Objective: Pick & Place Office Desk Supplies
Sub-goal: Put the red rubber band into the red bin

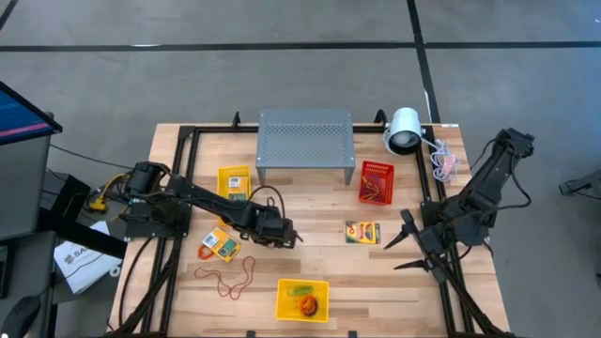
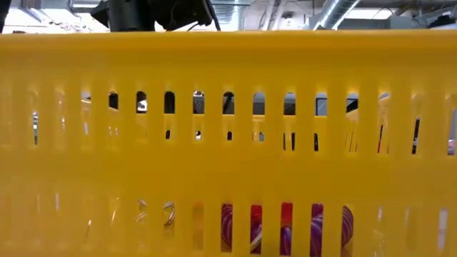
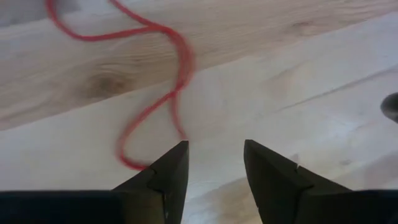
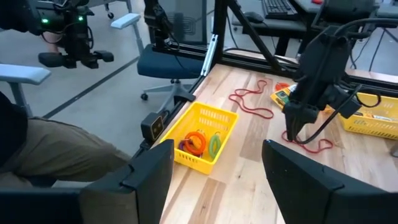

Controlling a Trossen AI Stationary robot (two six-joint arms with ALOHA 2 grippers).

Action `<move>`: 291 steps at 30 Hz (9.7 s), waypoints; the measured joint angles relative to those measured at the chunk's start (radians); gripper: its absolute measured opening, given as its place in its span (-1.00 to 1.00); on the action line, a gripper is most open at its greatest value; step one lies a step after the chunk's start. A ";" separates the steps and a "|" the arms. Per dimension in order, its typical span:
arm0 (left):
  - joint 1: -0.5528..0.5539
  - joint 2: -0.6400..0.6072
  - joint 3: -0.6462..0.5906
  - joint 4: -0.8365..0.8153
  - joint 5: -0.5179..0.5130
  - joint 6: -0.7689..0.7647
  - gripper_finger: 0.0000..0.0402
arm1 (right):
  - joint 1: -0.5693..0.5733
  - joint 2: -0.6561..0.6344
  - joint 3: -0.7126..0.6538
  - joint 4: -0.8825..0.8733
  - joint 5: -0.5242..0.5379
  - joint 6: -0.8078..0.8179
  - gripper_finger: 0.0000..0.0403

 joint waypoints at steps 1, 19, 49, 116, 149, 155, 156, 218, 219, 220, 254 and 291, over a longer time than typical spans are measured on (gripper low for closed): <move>0.000 0.000 -0.001 -0.013 -0.001 0.004 -0.28 | -0.003 0.000 0.000 0.000 0.000 0.000 0.19; 0.001 0.088 0.005 0.009 0.057 0.005 -0.33 | -0.003 0.000 0.000 -0.007 0.000 0.000 0.19; 0.013 0.121 0.004 -0.012 0.142 0.045 -0.73 | 0.000 0.000 0.000 -0.029 -0.004 -0.001 0.19; 0.026 -0.213 0.003 0.665 0.105 0.921 -1.00 | -0.712 0.629 -0.127 0.998 -0.593 0.011 0.19; 0.031 -0.244 0.005 0.795 0.112 1.078 -0.79 | -0.707 0.619 -0.049 0.954 -0.687 0.001 -0.99; 0.031 -0.244 0.005 0.854 0.111 1.190 -0.44 | -0.707 0.610 -0.049 0.920 -0.687 0.000 -0.99; 0.033 -0.244 0.005 0.861 0.111 1.209 -0.37 | -0.707 0.610 -0.049 0.919 -0.688 -0.001 -0.99; -0.013 -0.794 -0.609 1.090 0.112 1.362 0.09 | -0.757 -0.069 -0.143 -0.280 0.225 0.366 -1.00; -0.016 -0.794 -0.609 1.090 0.112 1.364 0.09 | -0.765 -0.063 -0.155 -0.281 0.225 0.376 -1.00; -0.020 -0.794 -0.609 1.091 0.112 1.368 0.09 | -0.773 -0.052 -0.163 -0.271 0.225 0.383 -1.00; -0.030 -0.794 -0.609 1.085 0.111 1.386 0.09 | -0.999 0.423 -0.214 -0.144 -0.061 0.418 -0.94; -0.029 -0.793 -0.609 1.036 0.107 1.390 0.09 | -0.798 0.034 -0.159 0.350 -0.282 0.192 0.19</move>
